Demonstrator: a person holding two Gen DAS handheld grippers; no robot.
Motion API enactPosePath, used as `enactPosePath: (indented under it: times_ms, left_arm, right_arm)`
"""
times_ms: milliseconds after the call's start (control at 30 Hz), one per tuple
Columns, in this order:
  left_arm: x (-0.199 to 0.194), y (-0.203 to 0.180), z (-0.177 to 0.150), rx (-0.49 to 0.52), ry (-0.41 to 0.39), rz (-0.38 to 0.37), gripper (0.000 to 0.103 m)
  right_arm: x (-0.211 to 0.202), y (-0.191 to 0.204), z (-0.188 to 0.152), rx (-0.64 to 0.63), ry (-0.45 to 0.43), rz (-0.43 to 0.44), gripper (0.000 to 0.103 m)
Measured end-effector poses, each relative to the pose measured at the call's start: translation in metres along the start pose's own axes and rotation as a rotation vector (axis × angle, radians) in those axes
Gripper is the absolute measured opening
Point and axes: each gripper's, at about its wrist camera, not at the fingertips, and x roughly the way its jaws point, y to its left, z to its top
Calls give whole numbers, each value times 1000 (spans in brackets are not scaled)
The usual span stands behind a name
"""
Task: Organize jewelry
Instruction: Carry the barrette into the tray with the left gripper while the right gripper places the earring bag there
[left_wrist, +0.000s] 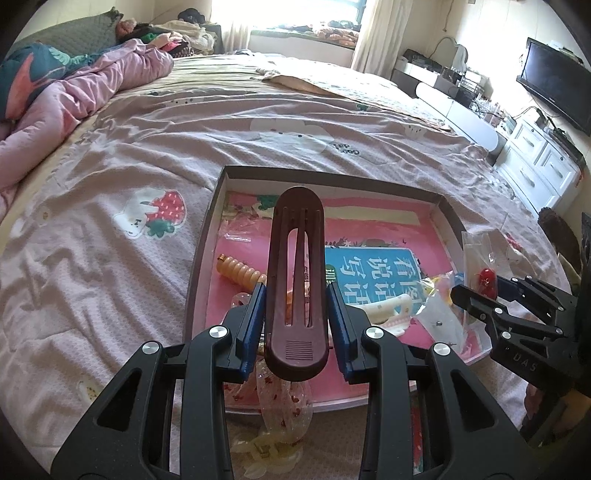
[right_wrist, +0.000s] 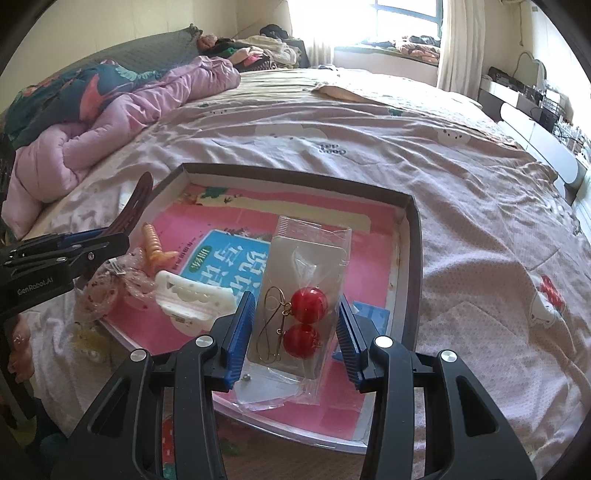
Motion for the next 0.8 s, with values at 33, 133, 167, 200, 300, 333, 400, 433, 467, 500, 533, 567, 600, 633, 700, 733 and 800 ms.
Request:
enactPosePath:
  times_ms: [33,133,167,200,300,333,400,433,467,500,533,567,600,633,700,733,800]
  left_arm:
    - [2,0,0,0,4,1,25]
    - [5,0,-1,-1,12,1,25]
    - [6,0,-1,-1,13,1,25]
    - [6,0,-1,-1,13,3,25]
    - [8,1,-2,-3,18,3,25]
    - [8,1,-2,-2,18,4,25]
    - [8,0,-2,-3,19,4,25]
    - [8,0,-2,-4,18,3,25]
    - [7,0,-2,-5,17,1,25]
    - [7,0,-2,-6,15,1,25]
    - [6,-1,-2,-4,14,0,25]
    - [5,-2,-2,-2,12,1,26]
    - [3,-2,-2,0,9,2,26]
    - [2,-3,-2,1,6,2,27]
    - [-4,-4,-1,4,-3,0,37]
    - [-8,-5,-1,4,-11,2,39]
    - [-13,-6,-1,5,-22,5,43]
  right_arm:
    - [2,-1,-1,4,5,1,41]
    - [5,-3,-3,11,15,6,42]
    - [6,-3,-4,17,19,12,43]
    - [6,-3,-4,21,21,16,43]
    - [5,-2,-6,28,25,28,43]
    - [3,-2,-7,30,22,36,45]
    - [1,-1,-8,26,17,33,49]
    - [-1,-1,-9,28,16,32,54]
    - [-3,-2,-10,33,14,33,55]
    - [-6,-3,-11,39,10,35,55]
    - [-9,-3,-12,42,6,34,55]
    - [-12,-4,-13,45,2,33,56]
    - [-15,-4,-13,47,-1,34,58]
    - [-19,-5,-15,50,-6,35,61]
    - [-27,-5,-17,53,-17,32,67]
    - [-31,-5,-18,53,-24,31,70]
    - [-39,-5,-19,51,-34,27,73]
